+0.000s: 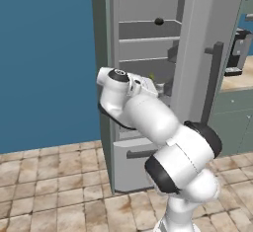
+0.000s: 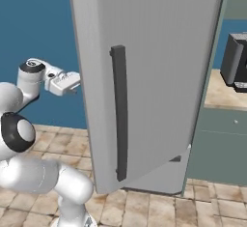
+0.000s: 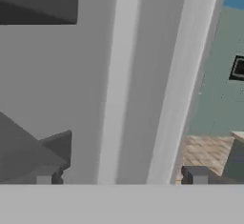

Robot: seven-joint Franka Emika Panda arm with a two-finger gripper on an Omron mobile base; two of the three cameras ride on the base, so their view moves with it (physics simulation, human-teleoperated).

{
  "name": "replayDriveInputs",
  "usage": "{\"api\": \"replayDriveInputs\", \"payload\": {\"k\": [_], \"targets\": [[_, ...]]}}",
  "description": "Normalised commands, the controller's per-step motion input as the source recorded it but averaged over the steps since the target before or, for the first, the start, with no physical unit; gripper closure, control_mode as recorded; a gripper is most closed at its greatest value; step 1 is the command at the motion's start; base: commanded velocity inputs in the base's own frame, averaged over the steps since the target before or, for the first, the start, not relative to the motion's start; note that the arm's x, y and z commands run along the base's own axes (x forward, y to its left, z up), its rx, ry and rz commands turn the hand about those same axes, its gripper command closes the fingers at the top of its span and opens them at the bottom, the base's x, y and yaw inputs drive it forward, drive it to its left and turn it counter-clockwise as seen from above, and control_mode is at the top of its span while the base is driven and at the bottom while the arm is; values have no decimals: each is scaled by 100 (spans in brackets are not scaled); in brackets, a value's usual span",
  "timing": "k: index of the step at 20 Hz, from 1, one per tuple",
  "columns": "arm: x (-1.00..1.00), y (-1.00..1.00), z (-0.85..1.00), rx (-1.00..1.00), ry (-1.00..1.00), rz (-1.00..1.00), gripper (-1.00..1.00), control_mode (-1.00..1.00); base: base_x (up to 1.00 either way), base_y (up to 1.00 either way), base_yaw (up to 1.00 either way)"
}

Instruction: Take the lemon wedge from the fridge and place it on the plate with fish on the dining counter.

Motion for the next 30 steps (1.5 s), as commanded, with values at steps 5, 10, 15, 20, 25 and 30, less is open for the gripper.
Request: {"api": "replayDriveInputs", "payload": {"k": [5,10,15,20,25,30], "targets": [[37,-11,0,0,0,0,-100,-100,0,0,0],[4,-79,0,0,0,-2,-100,-100,0,0,0],[-31,-100,0,1,0,-10,-100,-100,0,0,0],[-72,-100,0,9,0,-14,-100,-100,0,0,0],[-100,-100,0,12,0,-14,-100,-100,0,0,0],[-79,-100,0,10,0,-13,-100,-100,0,0,0]]}}
